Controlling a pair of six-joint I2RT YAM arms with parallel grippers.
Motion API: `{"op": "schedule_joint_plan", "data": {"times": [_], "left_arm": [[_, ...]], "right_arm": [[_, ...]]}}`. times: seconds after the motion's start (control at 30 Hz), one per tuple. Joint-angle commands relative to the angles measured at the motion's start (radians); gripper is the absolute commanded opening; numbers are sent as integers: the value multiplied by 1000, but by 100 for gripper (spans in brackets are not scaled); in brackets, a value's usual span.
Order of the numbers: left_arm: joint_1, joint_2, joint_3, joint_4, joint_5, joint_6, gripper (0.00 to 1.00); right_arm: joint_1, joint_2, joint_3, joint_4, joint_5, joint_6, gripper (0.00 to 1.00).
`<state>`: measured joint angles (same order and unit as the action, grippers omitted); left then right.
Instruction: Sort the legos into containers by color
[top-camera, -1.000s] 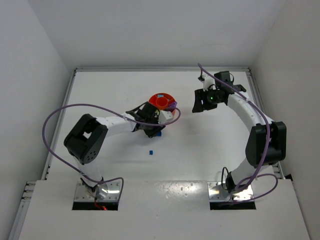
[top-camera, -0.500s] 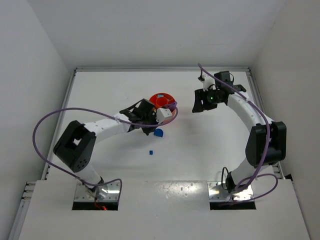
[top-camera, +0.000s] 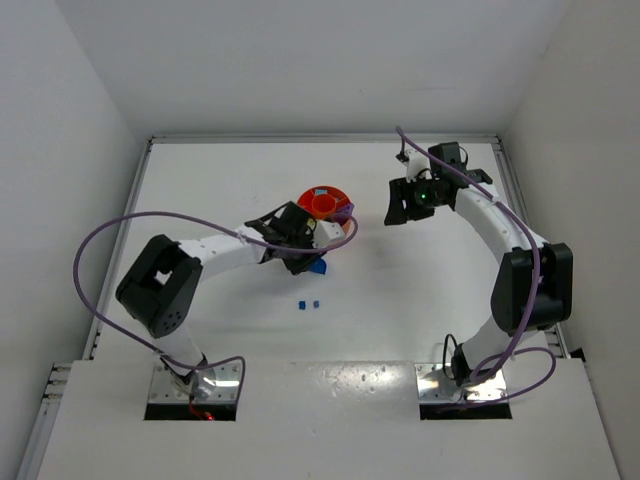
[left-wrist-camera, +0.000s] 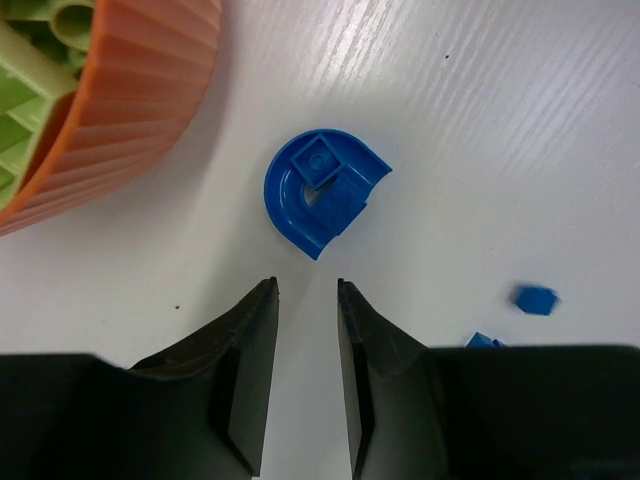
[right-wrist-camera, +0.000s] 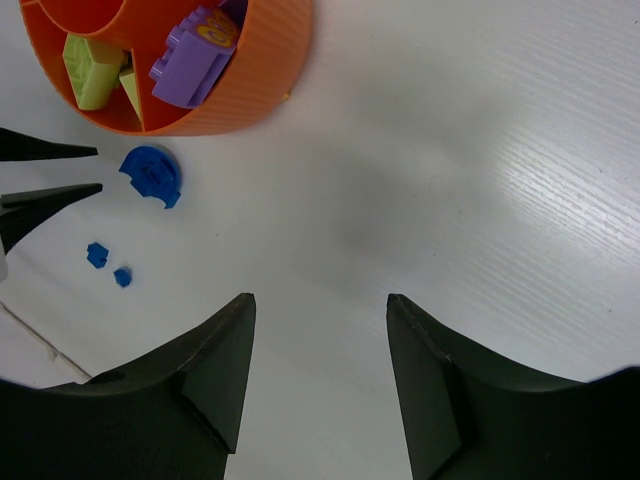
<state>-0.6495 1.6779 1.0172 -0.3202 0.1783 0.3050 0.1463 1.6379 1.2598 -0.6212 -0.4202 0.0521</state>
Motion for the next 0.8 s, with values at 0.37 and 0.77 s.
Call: {"op": "schedule_joint_plan", "data": {"times": [0.37, 0.77], "left_arm": [[-12, 97, 98, 50, 47, -70, 37], [16, 152, 126, 50, 38, -70, 36]], "right_arm": [[-4, -20, -8, 35, -15, -9, 56], [-4, -29, -17, 35, -15, -9, 56]]}}
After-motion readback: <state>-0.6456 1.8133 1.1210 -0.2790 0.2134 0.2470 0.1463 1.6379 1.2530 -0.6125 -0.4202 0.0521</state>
